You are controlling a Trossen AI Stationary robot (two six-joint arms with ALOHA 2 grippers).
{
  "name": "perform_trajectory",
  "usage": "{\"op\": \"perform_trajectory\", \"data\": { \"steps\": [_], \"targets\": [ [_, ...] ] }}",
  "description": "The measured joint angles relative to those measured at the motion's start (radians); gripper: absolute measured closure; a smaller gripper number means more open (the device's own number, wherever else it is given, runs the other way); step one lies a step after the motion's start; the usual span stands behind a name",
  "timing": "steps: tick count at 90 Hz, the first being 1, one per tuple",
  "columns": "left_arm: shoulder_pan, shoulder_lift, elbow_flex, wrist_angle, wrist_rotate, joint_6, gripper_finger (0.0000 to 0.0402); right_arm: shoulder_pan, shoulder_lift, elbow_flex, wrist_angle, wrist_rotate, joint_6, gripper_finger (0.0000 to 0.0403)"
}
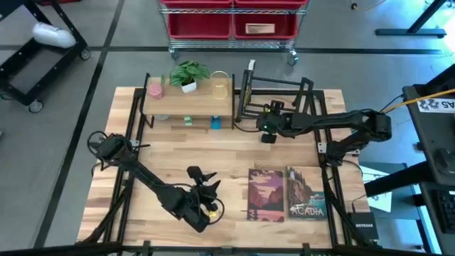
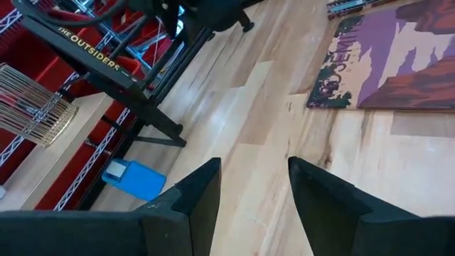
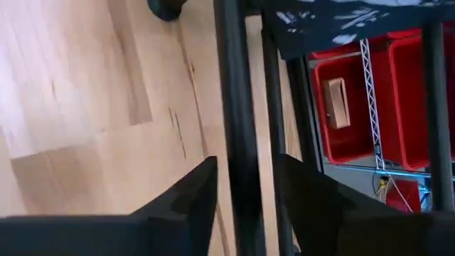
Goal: Stock shelves
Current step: Put the black book on the bookshelf
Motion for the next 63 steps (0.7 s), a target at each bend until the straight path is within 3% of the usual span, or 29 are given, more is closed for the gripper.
{"op": "perform_trajectory", "data": {
  "steps": [22, 49, 63],
  "targets": [
    [0.000, 0.000, 0.000, 0.000, 0.000, 0.000, 0.0249, 0.001, 0.000, 0.000, -0.022, 0.030, -0.002, 0.0376],
    [0.000, 0.000, 0.000, 0.000, 0.000, 0.000, 0.0249, -0.001, 0.000, 0.000, -0.079, 0.092, 0.004, 0.0349],
    [0.000, 0.000, 0.000, 0.000, 0.000, 0.000, 0.0249, -0.027, 0.000, 0.000, -0.120, 0.103, -0.028, 0.0361]
  ]
}}
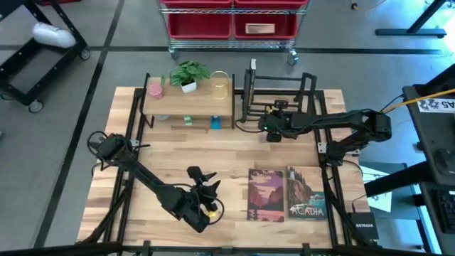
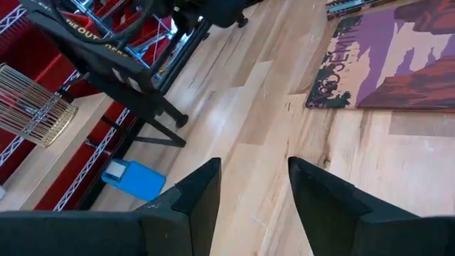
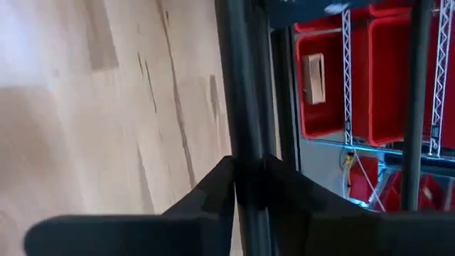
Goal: Stock shelves
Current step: Put the black book on the bookshelf
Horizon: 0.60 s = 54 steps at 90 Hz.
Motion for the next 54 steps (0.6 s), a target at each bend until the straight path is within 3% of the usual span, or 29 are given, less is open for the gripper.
{"op": "perform_trajectory", "data": {
  "steps": [14, 54],
  "targets": [
    [0.000, 0.000, 0.000, 0.000, 0.000, 0.000, 0.0249, -0.029, -0.002, 0.002, -0.012, -0.013, -0.011, 0.0366],
    [0.000, 0.000, 0.000, 0.000, 0.000, 0.000, 0.0249, -0.031, -0.002, 0.001, -0.006, -0.018, 0.010, 0.0315]
  ]
}}
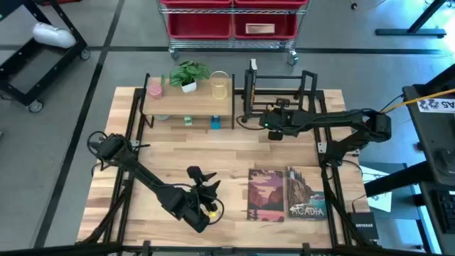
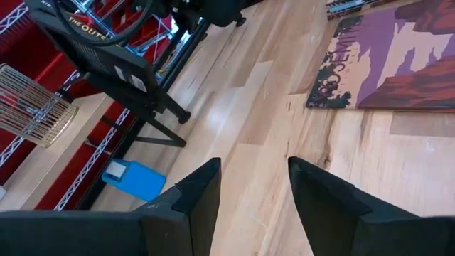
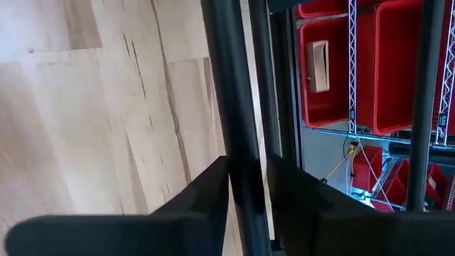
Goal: Stock shelves
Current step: Put the black book on the bookshelf, then put the red purple book on the bookshelf
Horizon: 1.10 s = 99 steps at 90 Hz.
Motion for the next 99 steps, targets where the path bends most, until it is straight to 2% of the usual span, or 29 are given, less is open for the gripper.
{"op": "perform_trajectory", "data": {
  "steps": [12, 28, 50, 74, 87, 99],
  "targets": [
    [0.000, 0.000, 0.000, 0.000, 0.000, 0.005, 0.0249, 0.000, 0.000, 0.000, -0.022, 0.000, 0.014, 0.0291],
    [0.000, 0.000, 0.000, 0.000, 0.000, 0.007, 0.0249, 0.001, -0.014, -0.001, -0.034, -0.008, 0.015, 0.0236],
    [0.000, 0.000, 0.000, 0.000, 0.000, 0.009, 0.0249, 0.054, -0.105, -0.001, -0.059, -0.010, 0.023, 0.0178],
    [0.000, 0.000, 0.000, 0.000, 0.000, 0.011, 0.0249, 0.220, -0.218, -0.001, -0.160, 0.095, 0.121, 0.0172],
    [0.000, 0.000, 0.000, 0.000, 0.000, 0.011, 0.0249, 0.357, -0.247, -0.001, -0.182, 0.093, 0.245, 0.0172],
    [0.000, 0.000, 0.000, 0.000, 0.000, 0.009, 0.0249, 0.520, -0.248, -0.001, -0.191, 0.043, 0.366, 0.0172]
  ]
}}
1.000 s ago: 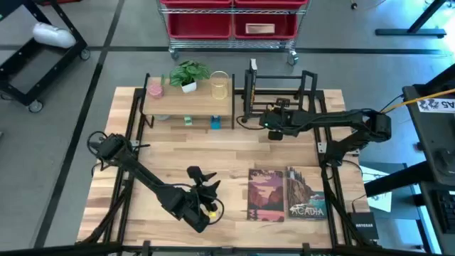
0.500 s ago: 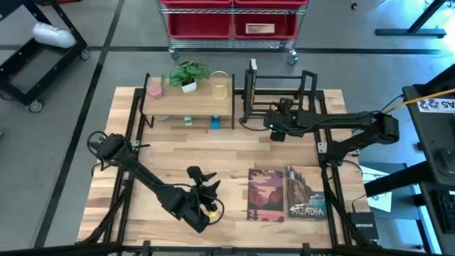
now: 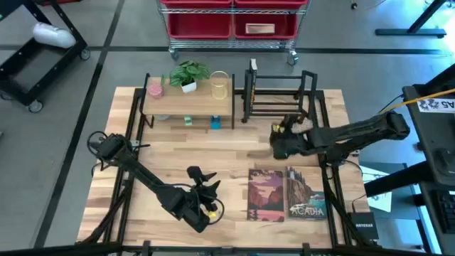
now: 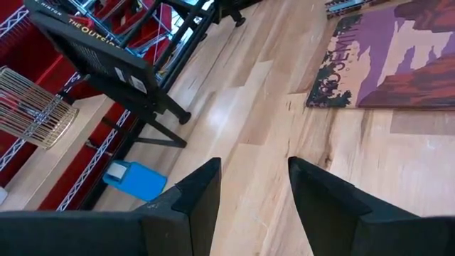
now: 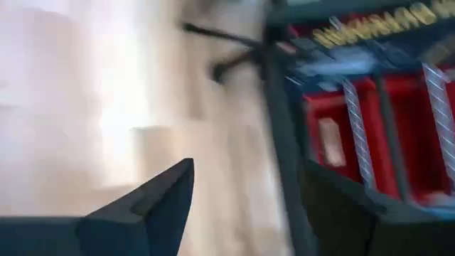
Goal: Stock shelves
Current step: Put the red purple book on the bookshelf
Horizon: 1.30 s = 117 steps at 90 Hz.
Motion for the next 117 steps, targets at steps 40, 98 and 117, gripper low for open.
{"op": "perform_trajectory", "data": {
  "steps": [40, 98, 117],
  "targets": [
    [0.022, 0.029, -0.056, 0.085, 0.124, -0.042, 0.0249, 0.430, 0.204, 0.002, 0.283, -0.306, 0.819, 0.0172],
    [0.026, 0.022, -0.116, 0.108, 0.266, -0.041, 0.0249, 0.287, 0.672, 0.255, 0.717, -0.315, 0.468, 0.0172],
    [0.046, -0.014, -0.121, 0.014, 0.355, -0.127, 0.0249, 0.404, 0.647, 0.355, 0.441, -0.394, 0.168, 0.0172]
  ]
}}
